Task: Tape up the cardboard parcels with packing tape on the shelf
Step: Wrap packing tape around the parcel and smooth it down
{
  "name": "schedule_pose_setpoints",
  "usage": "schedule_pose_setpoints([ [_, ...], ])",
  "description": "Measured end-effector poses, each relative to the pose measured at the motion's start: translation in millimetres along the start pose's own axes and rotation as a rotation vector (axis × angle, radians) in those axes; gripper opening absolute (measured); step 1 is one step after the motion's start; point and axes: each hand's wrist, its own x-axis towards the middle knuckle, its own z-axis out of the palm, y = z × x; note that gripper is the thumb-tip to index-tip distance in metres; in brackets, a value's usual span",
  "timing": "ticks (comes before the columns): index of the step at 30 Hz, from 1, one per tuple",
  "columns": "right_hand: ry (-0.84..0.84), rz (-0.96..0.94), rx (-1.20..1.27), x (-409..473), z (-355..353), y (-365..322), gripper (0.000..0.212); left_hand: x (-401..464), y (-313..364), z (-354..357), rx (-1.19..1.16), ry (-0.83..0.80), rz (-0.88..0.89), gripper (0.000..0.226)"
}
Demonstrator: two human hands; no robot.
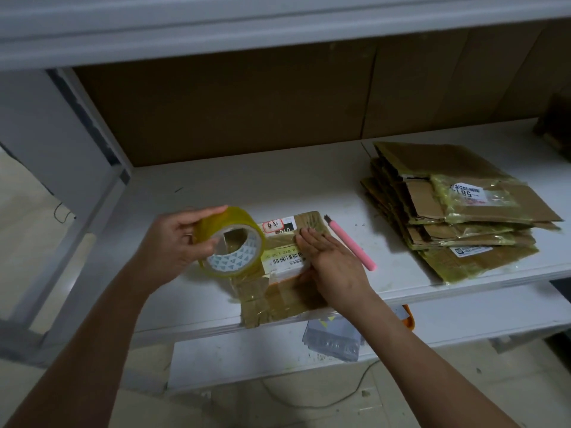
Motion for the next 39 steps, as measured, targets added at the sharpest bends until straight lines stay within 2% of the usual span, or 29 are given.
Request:
schedule_pose_setpoints([
  [3, -0.006, 0.020, 0.052, 2.7, 2.0, 7.9, 0.073, 1.8, 0.7, -13.7, 0.074, -0.091, -0.017, 0.059],
  [7, -0.056, 0.106, 0.099, 5.1, 4.7, 9.0, 0.077, -7.2, 0.2, -29.9, 0.193, -0.116, -0.098, 0.053],
  [14, -0.103, 0.019, 0.024, 9.8, -8.6, 2.2, 0.073, -13.6, 1.3, -38.4, 0.368, -0.161, -0.187, 0.049],
  [17, -0.087, 0.004, 0.020, 10.7, -10.7, 2.3, 0.071, -21.9, -1.8, -35.4, 0.328, -0.164, -0.225, 0.054],
  [24, -0.111, 0.022, 0.004, 11.0, -3.9, 5.1, 0.071, -27.0, -18.2, -30.0, 0.242, -0.146, -0.302, 0.046],
  [31, -0.095, 0.010, -0.112, 7.5, -8.4, -4.6, 0.073, -25.4, -26.4, -23.5, 0.298, -0.145, -0.364, 0.051],
  [34, -0.132, 0.017, -0.203, 9.6, -13.6, -12.0, 0.080, -23.2, -22.7, -16.4, 0.303, -0.163, -0.393, 0.045],
  [37, -0.071, -0.038, -0.173, 9.0, -5.5, -23.9, 0.093, -19.8, -19.3, -11.5, 0.298, -0.166, -0.416, 0.036],
  [39, -0.081, -0.109, -0.118, 10.6, 4.1, -28.4, 0.084, -17.3, -19.1, -9.1, 0.306, -0.163, -0.429, 0.034],
])
